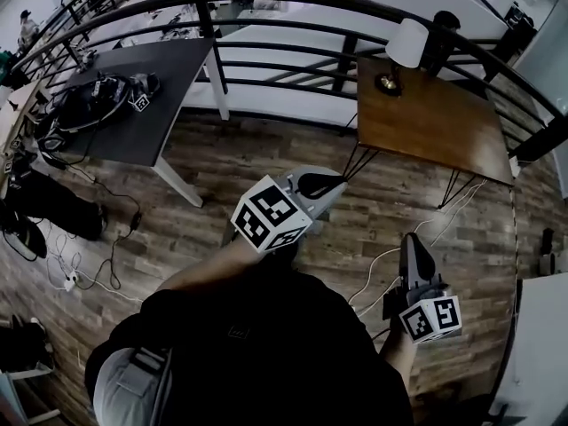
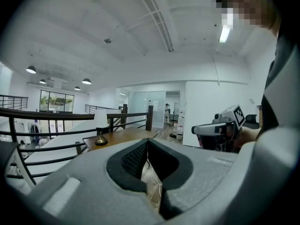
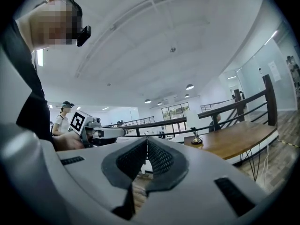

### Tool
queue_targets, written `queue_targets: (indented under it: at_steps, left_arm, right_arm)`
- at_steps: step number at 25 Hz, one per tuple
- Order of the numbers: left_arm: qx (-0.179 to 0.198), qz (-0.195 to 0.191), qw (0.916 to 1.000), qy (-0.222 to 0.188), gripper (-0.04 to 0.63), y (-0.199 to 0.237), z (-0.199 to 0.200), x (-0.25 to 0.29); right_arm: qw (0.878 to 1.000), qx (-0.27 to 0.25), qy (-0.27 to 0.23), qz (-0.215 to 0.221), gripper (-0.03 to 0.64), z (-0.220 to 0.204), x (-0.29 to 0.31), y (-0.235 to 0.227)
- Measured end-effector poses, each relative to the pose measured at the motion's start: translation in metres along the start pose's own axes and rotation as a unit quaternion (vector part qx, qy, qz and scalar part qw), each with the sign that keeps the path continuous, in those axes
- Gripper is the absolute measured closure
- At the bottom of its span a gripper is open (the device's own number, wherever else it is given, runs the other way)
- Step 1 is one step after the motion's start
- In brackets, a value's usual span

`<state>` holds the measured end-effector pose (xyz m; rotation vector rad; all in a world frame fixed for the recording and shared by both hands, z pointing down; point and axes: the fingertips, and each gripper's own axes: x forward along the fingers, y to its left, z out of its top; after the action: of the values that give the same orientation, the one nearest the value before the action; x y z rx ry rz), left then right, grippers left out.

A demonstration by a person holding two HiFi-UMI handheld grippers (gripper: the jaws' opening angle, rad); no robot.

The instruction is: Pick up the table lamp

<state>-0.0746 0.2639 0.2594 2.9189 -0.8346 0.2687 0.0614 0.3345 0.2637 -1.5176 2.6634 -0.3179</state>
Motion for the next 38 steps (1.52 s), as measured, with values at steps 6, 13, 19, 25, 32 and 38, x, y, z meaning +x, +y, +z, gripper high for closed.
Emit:
queue_targets:
  at_steps: [6, 13, 19, 25, 32, 38]
  left_arm:
    - [0.006, -0.002, 1.0, -0.003, 0.588, 0.083, 0.015, 0.03]
    - [0.007, -0.022, 0.9997, 0.012, 0.588, 0.162, 0.022, 0.06]
    - [0.001, -0.038, 0.9992, 0.008, 0.588, 0.195, 0.033, 0.088]
    - [-0.018, -0.047, 0.9985, 0.02, 0.588, 0.212, 0.029, 0.124]
    - [-0.037, -0.038, 0.9978, 0.041, 0.588, 0.254, 0.02, 0.188]
    - [-0.04, -0.008, 0.9977, 0.053, 0.588, 0.29, 0.027, 0.265]
  right_arm:
    - [1.0, -0.003, 0.001, 0.007, 0.603, 0.015, 0.093, -0.026]
    - [1.0, -0.019, 0.015, 0.014, 0.603, 0.032, 0.188, -0.042]
    - [0.999, -0.026, 0.031, 0.024, 0.603, 0.04, 0.228, -0.053]
    - [0.999, -0.009, 0.045, 0.025, 0.603, 0.036, 0.243, -0.081]
    - [0.998, 0.01, 0.046, 0.045, 0.603, 0.037, 0.293, -0.14]
    - [0.996, 0.019, 0.049, 0.068, 0.603, 0.042, 0.334, -0.218]
